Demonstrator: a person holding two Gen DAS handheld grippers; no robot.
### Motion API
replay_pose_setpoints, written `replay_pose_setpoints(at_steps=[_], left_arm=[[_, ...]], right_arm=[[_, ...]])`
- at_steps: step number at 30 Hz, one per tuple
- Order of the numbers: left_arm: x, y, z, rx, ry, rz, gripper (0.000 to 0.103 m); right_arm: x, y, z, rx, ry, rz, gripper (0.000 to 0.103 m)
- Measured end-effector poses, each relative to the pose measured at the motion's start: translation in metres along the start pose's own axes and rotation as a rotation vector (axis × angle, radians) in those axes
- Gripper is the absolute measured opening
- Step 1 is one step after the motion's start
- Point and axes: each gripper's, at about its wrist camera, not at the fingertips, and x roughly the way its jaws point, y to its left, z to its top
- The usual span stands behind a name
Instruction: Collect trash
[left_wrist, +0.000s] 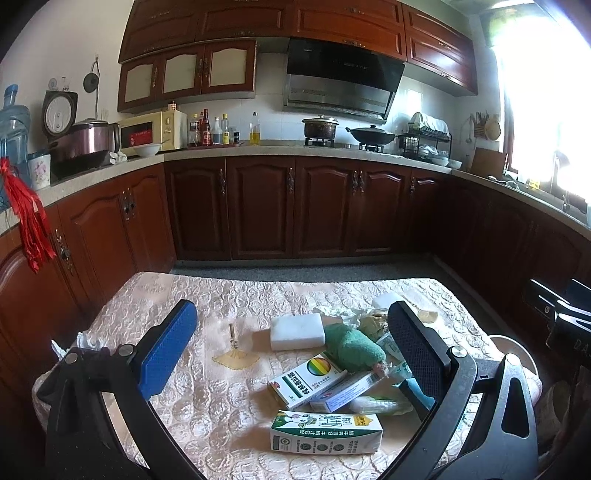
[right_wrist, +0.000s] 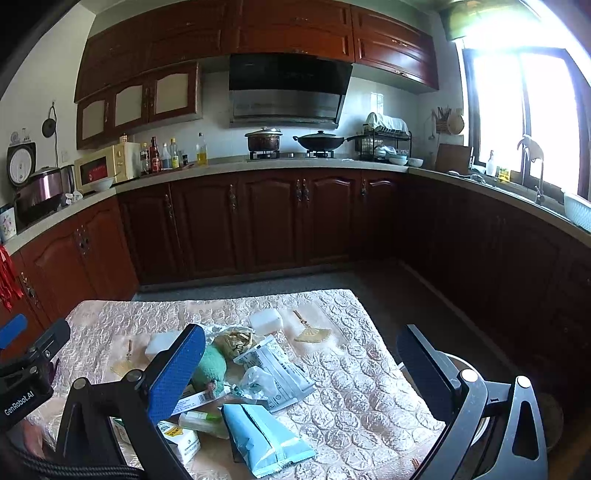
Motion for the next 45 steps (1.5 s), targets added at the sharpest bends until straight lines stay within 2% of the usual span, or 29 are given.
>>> replay_pose_setpoints(at_steps=[45], left_arm=[[0.0063, -0.0009, -0.0012, 0.009, 0.027, -0.009, 0.103]], right_arm=[[0.0056, -0.0071, -0.0028, -0.010, 0.028, -0.011, 0.103]])
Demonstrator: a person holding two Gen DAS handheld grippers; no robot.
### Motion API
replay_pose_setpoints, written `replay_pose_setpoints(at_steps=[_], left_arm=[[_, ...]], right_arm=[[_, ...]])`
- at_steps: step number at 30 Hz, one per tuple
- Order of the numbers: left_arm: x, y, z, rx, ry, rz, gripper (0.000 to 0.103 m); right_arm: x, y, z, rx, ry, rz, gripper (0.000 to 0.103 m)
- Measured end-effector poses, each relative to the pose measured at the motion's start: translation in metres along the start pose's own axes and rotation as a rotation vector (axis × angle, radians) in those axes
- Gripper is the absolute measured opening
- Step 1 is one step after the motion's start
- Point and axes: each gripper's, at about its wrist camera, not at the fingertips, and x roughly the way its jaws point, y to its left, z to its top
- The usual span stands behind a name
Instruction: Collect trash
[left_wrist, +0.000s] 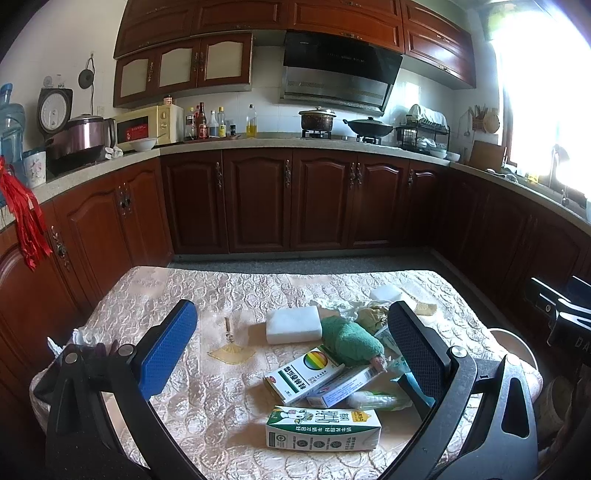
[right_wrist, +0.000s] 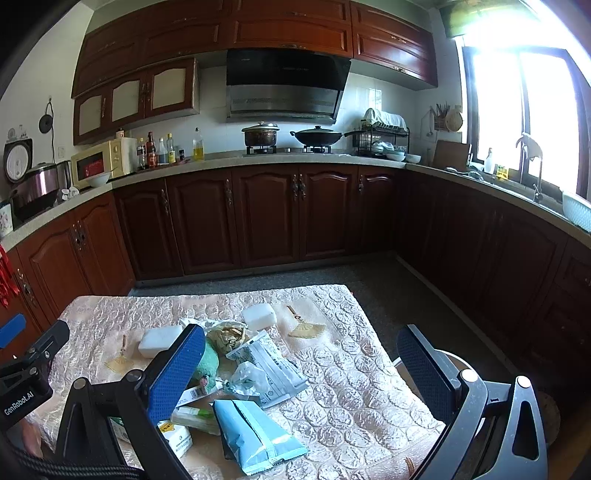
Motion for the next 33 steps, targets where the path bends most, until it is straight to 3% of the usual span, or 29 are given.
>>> replay_pose_setpoints(at_steps=[25, 33], left_arm=[[0.010, 0.004, -0.005, -0.002, 0.035, -0.001, 0.103], [0.026, 0.015, -0.011, 0.027, 0.109, -0.013, 0.103]], right_arm=[[0.008, -0.004, -0.004, -0.004, 0.028, -0.006, 0.103], [0.026, -0.009, -0.011, -0.030, 0.111, 0.005, 0.103]])
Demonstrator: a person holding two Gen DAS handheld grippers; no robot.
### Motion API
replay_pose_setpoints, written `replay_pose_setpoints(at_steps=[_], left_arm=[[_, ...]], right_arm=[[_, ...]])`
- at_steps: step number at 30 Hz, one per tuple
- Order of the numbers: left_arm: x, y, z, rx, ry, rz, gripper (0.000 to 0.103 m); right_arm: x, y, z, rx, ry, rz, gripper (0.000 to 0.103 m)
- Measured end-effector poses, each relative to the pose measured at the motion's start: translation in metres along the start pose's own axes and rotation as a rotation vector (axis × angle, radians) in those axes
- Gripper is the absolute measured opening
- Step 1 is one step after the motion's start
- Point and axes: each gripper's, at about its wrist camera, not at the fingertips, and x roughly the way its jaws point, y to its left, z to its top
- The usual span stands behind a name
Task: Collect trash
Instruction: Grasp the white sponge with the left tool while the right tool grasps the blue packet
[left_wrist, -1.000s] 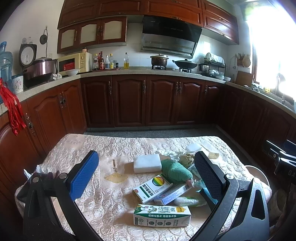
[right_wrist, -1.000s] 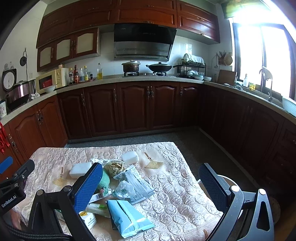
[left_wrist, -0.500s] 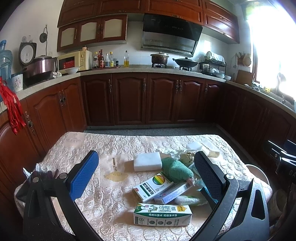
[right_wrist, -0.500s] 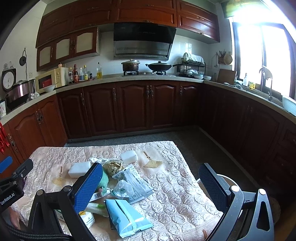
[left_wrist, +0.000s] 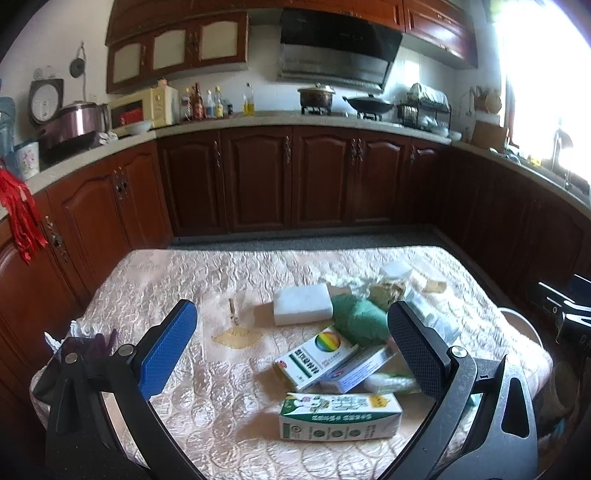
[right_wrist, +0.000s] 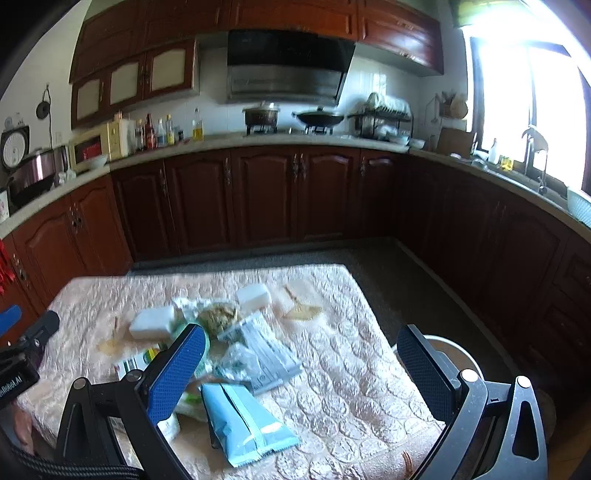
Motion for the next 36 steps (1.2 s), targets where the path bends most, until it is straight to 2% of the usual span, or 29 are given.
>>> replay_pose_setpoints(at_steps=[5, 8, 11, 13, 15, 20, 25, 29, 32, 36], left_arm=[[0.021, 0.016, -0.007, 0.008, 0.098, -0.028, 0.103], [0.038, 0.026, -0.013, -0.020, 0.177, -0.069, 0.103], [0.057, 0.034, -0.016, -0.051, 0.234, -0.089, 0.103], [0.070, 0.040, -0.014, -0.070, 0.264, -0.091, 0.103], [0.087, 0.043, -0.010, -0.084, 0.299, -0.105, 0.103], [0.126, 0.044, 0.001, -0.129, 0.356, -0.121, 0.103], [0.166, 0.035, 0.013, -0.109, 0.413, -0.141, 0.103], [0.202, 0.030, 0.022, -0.133, 0.455, -0.173, 0.103], [0.225, 0.024, 0.021, -0.108, 0.501, -0.163, 0.103], [0.244, 0.016, 0.020, -0.095, 0.519, -0.154, 0.103]], right_arm=[[0.023, -0.003, -0.012, -0.033, 0.113, 0.052, 0.103], [0.045, -0.004, -0.025, 0.008, 0.221, 0.173, 0.103], [0.067, -0.002, -0.039, 0.042, 0.328, 0.255, 0.102], [0.079, 0.002, -0.049, 0.050, 0.376, 0.287, 0.097], [0.093, 0.009, -0.057, 0.040, 0.426, 0.309, 0.097], [0.114, 0.013, -0.068, 0.042, 0.502, 0.339, 0.096], [0.131, 0.020, -0.072, 0.043, 0.580, 0.373, 0.096], [0.136, 0.028, -0.069, 0.002, 0.597, 0.364, 0.096], [0.140, 0.031, -0.068, 0.002, 0.613, 0.388, 0.096], [0.151, 0.034, -0.069, -0.011, 0.666, 0.384, 0.097]])
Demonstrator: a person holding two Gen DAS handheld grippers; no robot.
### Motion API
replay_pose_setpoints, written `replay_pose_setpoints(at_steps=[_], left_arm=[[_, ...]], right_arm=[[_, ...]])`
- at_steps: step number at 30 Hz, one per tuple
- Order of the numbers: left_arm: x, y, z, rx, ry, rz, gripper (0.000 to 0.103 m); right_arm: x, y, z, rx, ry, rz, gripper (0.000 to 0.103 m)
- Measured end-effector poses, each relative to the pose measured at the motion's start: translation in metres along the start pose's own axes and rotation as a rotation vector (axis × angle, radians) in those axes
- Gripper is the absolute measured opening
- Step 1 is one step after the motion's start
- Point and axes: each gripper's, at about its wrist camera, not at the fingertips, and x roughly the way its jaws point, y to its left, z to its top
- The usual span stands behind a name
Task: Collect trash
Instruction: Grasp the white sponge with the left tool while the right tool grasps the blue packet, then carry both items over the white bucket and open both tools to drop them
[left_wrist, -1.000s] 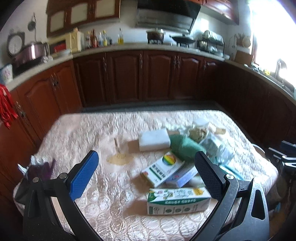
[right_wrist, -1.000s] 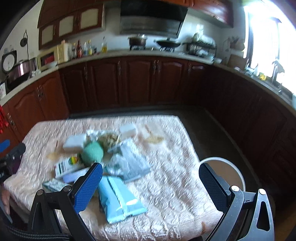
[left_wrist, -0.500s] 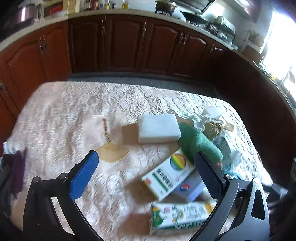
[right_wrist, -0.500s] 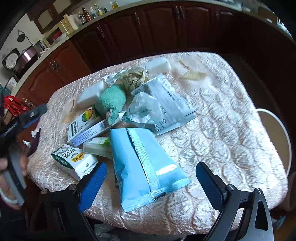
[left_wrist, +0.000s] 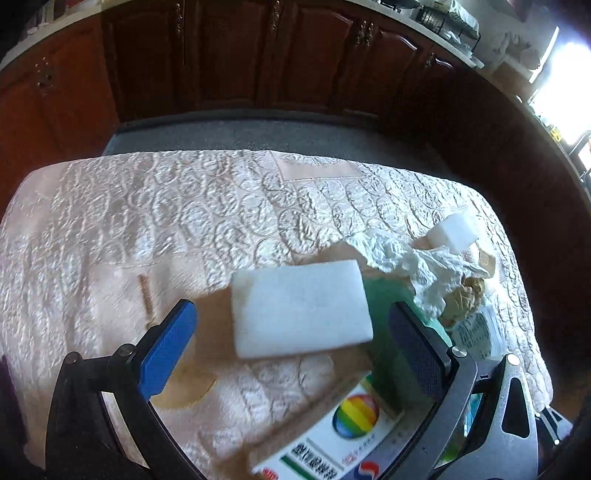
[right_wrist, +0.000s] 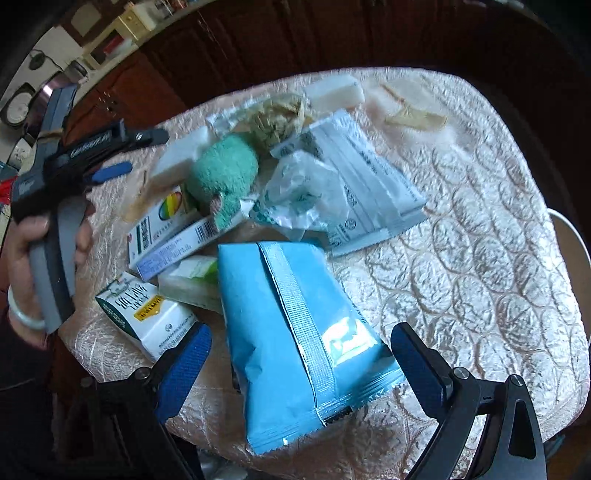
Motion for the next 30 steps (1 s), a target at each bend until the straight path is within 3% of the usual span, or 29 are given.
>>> replay_pose_setpoints(at_steps=[5, 6, 7, 11, 13, 17, 19, 24, 30], left_arm=[[0.017, -0.015, 0.000, 0.070, 0.028, 0.043, 0.103], [0.019, -0.015, -0.001, 0.084, 0.032, 0.066, 0.099], [0.020, -0.014, -0.002, 0.084, 0.031, 0.064, 0.086], [0.014, -0.004, -0.003, 0.045, 0.026, 0.026, 0.080], [0.005, 0.000, -0.006, 0.038, 0.008, 0.032, 0.078], [-0.033, 0.009, -0.009, 0.014, -0.051, 0.009, 0.078], [-0.049, 0.006, -0.014, 0.025, -0.081, 0.009, 0.078], [-0.080, -0.003, -0.023, 0.029, -0.109, -0.024, 0.078], [-0.110, -0.044, -0.039, 0.121, -0.146, -0.050, 0.078]], right_arm=[[0.006, 0.003, 0.004, -0.012, -0.008, -0.010, 0.097], [0.009, 0.004, 0.006, -0.007, -0.007, -0.008, 0.096], [0.011, 0.003, 0.005, -0.003, -0.010, 0.003, 0.091], [0.015, 0.003, 0.002, -0.001, -0.019, 0.022, 0.080], [0.012, 0.004, 0.001, -0.006, -0.040, 0.031, 0.072], [-0.004, 0.003, -0.005, -0.023, -0.072, 0.035, 0.070], [-0.014, 0.002, -0.007, -0.022, -0.087, 0.052, 0.061], [-0.030, 0.002, -0.013, -0.012, -0.117, 0.056, 0.061], [-0.057, -0.002, -0.025, 0.023, -0.189, 0.057, 0.061]])
